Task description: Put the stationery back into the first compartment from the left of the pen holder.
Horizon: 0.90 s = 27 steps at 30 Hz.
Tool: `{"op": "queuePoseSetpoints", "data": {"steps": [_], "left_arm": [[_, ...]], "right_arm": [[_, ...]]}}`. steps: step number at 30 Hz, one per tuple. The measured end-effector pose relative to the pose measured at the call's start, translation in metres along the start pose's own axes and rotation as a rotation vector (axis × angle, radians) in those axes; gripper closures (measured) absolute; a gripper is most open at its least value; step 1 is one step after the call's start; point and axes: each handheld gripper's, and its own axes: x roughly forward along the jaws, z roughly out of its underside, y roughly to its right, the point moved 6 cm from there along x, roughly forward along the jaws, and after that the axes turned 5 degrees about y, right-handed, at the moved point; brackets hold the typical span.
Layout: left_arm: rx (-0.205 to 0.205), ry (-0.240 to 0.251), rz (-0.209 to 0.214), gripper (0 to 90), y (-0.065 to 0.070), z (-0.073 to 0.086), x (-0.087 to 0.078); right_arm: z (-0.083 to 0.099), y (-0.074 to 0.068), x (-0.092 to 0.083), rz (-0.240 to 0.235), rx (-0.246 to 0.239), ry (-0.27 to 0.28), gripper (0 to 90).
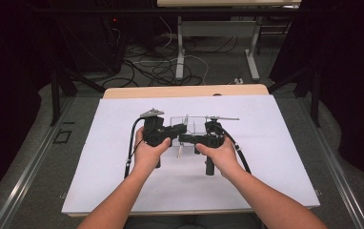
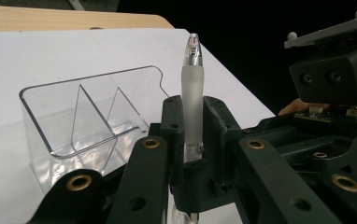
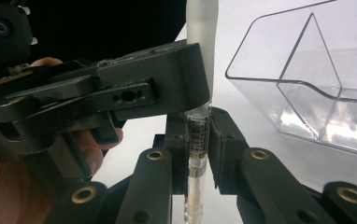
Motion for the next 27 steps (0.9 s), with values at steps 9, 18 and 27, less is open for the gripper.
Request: {"op": "queuePoseSetpoints", "data": {"steps": [9,18,27], "left_arm": [[-0.023,0.042,-0.045,67.7,-0.014,-0.002,-0.013],[0.023,0.059,-0.147,53.1,-0.035,-0.002,-0.033],[0.062,0.052,-0.235,34.8,-0.06,0.008,-0.043]], "right_arm": [[-0.006,0.0,0.007,0.026,-0.033,-0.005,79.3],[-0.019,-0.003,0.014,0.063,-0.111,0.021,79.3],[-0.038,-0.009,0.02,0.101,-0.216,0.081,79.3]]}}
